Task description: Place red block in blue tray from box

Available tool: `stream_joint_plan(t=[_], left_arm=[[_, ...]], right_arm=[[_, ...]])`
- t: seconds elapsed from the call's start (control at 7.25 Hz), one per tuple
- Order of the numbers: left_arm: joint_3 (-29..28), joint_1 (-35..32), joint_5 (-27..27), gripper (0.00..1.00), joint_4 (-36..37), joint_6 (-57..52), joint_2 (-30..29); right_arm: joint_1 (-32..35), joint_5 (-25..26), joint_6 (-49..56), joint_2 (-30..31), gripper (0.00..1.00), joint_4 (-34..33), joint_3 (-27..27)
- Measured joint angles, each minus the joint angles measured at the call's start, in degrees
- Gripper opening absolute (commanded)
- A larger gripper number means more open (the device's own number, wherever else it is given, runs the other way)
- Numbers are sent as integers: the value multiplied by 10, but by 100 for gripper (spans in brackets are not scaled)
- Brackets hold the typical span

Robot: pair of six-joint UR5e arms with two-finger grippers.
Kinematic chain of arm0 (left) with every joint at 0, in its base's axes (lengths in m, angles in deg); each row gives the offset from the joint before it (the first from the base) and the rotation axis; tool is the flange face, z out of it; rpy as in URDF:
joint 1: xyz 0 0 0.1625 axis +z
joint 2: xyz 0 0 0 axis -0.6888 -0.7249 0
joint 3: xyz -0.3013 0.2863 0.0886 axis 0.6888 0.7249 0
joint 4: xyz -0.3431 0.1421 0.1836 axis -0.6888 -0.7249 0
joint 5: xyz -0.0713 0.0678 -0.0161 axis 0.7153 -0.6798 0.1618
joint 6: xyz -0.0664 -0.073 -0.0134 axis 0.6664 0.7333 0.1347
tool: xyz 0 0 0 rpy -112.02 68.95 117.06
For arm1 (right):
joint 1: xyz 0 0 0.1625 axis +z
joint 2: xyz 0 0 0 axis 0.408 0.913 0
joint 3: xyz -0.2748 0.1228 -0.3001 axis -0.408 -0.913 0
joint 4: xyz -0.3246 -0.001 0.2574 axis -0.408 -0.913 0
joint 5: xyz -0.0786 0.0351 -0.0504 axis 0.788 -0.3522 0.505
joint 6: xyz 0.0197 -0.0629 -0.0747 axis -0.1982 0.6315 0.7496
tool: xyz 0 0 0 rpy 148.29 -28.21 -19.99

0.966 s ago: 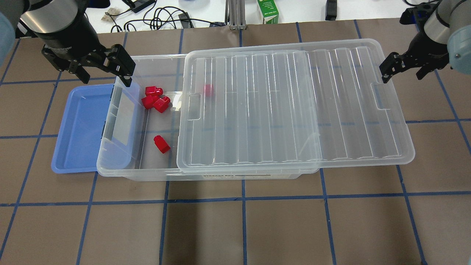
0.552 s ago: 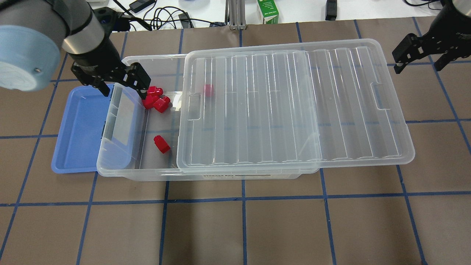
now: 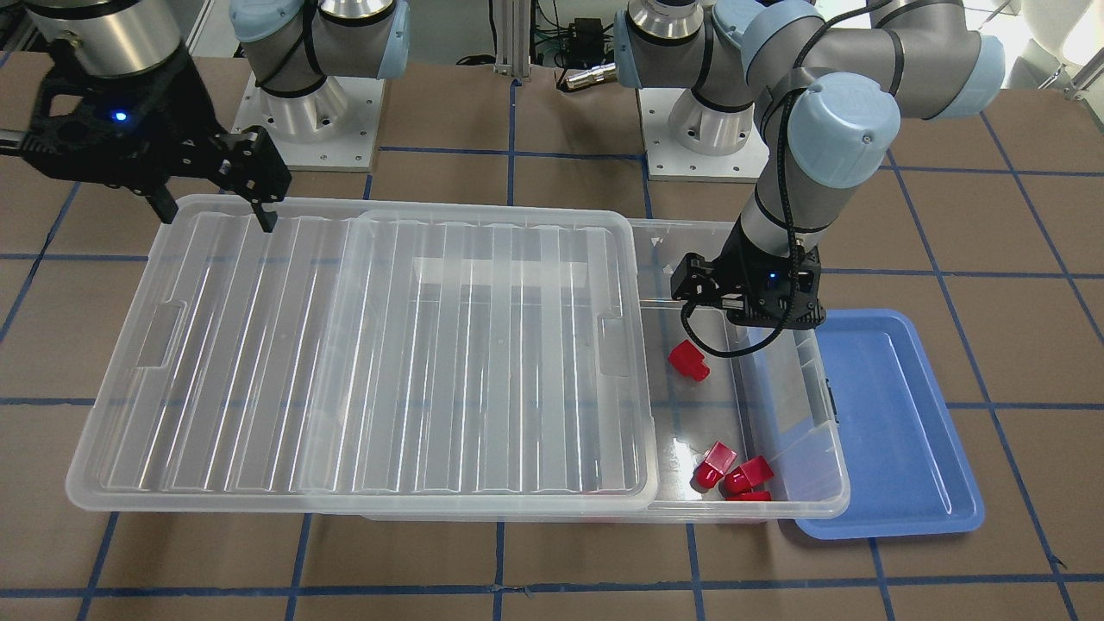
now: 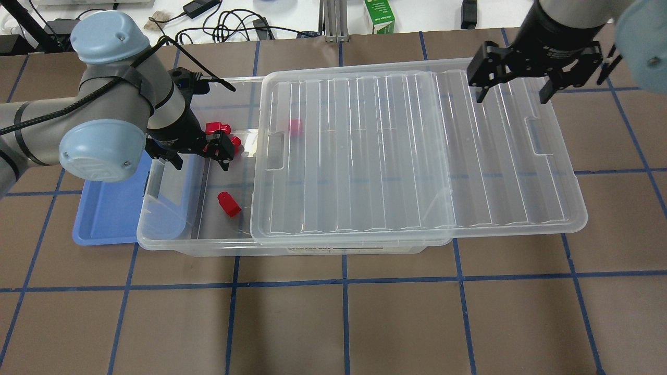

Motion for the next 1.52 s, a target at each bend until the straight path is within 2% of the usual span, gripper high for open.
stream_joint_plan(t=[0.28, 0.83, 1.52], left_arm=[[15, -1, 14, 100, 2, 108, -12], [49, 2, 17, 100, 20, 209, -31], [70, 1, 13, 99, 90, 240, -87]], right_arm=[[22, 10, -15, -10, 100, -11, -1], [24, 13, -10, -11, 100, -13, 1], [25, 9, -9, -8, 100, -13, 6]])
